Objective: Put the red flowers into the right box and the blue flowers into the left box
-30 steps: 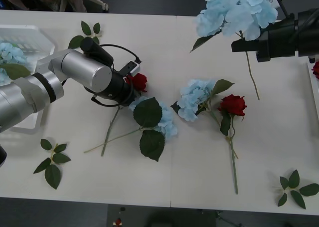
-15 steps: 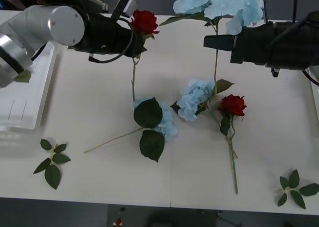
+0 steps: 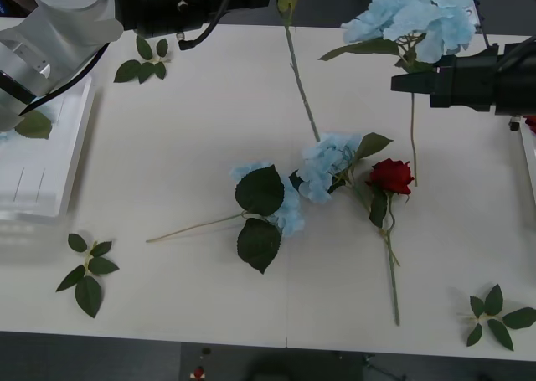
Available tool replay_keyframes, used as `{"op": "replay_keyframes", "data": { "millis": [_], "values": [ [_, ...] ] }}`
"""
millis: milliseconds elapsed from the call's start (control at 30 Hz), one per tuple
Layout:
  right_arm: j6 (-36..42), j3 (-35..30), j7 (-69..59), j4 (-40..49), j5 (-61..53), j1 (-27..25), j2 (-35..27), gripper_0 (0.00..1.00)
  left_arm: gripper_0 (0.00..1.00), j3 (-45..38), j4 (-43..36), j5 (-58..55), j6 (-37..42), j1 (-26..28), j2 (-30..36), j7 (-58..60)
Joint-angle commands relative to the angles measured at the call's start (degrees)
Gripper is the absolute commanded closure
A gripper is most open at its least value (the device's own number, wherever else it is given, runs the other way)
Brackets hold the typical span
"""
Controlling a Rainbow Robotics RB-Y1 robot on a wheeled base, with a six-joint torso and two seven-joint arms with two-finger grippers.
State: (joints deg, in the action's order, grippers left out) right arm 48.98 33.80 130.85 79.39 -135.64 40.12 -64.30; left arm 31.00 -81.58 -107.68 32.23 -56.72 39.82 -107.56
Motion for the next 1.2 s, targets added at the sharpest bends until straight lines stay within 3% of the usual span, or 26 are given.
{"op": "replay_keyframes", "data": {
  "millis": [33,333,600,633,667,733,800,1000,1200],
  "values": [
    [1.3,0.7,-3.1,-7.8,5.1,1.7,-3.4,1.00,1.00,-0.8,-1.2,0.4,-1.6,-3.7,-1.8,-0.6],
    [-3.9,11.2,-3.4,-19.8,12.8,3.6,-2.9,1.00,1.00,-0.8,5.4,8.7,-3.7,-7.4,-11.3,-0.2],
    [-14.8,22.4,-3.8,-24.5,13.7,6.6,-1.5,1.00,1.00,-0.5,6.2,9.9,-3.7,-8.0,-12.6,-0.2],
    [-15.5,23.2,-3.5,-24.9,14.4,7.0,-1.4,0.93,1.00,-0.5,6.2,9.7,-3.7,-8.0,-12.6,-0.1],
    [-16.0,23.7,-3.4,-25.1,15.2,7.3,-1.3,0.63,1.00,-0.5,6.1,9.1,-3.7,-8.0,-12.6,-0.1],
    [-16.0,23.5,-3.2,-24.9,17.3,7.6,-1.4,0.36,1.00,-0.4,6.1,7.9,-3.6,-8.0,-12.7,-0.1],
    [-16.0,23.3,-2.9,-24.4,19.5,7.8,-1.6,0.27,1.00,-0.4,6.1,7.5,-3.6,-8.0,-12.7,-0.1],
    [-7.8,18.6,-1.1,-20.2,20.3,7.7,-4.4,0.18,1.00,-0.4,6.1,7.5,-3.6,-8.0,-12.7,0.1],
    [-2.0,13.0,0.5,-6.9,12.6,5.4,-12.3,0.17,1.00,-0.4,6.1,7.5,-3.6,-8.0,-12.7,0.1]
  ]
}}
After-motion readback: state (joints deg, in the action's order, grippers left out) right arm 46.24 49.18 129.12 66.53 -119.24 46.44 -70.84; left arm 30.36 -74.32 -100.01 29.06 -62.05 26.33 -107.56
